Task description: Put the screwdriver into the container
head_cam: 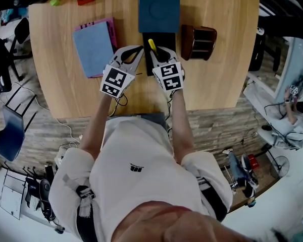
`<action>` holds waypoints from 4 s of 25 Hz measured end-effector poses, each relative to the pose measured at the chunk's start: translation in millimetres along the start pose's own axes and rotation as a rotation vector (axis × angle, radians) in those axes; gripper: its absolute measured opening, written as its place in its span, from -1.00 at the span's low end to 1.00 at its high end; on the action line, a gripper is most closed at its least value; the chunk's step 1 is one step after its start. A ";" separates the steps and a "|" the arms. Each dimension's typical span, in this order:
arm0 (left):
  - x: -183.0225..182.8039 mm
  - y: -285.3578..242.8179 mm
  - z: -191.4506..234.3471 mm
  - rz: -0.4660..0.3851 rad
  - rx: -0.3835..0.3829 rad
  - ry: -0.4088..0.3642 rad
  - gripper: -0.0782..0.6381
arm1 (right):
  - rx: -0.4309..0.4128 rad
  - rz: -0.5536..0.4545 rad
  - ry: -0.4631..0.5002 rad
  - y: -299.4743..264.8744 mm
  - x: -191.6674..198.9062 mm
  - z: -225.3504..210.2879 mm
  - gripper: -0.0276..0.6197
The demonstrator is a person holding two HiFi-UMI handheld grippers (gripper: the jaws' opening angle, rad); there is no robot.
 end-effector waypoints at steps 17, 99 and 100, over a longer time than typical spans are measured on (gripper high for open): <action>5.0 2.6 2.7 0.009 -0.009 0.007 -0.77 | 0.016 0.032 -0.027 -16.3 7.1 -4.3 -0.73; -51.9 233.6 -81.0 -0.205 0.057 -0.259 -0.77 | 0.163 -0.667 -0.133 232.0 78.9 195.0 -0.93; -51.4 232.8 -80.8 -0.205 0.058 -0.259 -0.77 | 0.162 -0.667 -0.133 231.2 79.1 194.5 -0.93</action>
Point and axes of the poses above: the fingertips, and each gripper's own axes: y backward along the fingers, z to its left, x out of its underside, the point moved 9 cm from there along y, backward along the fingers, and after that the axes turned 15 degrees about -y, right-handed, at the moved point
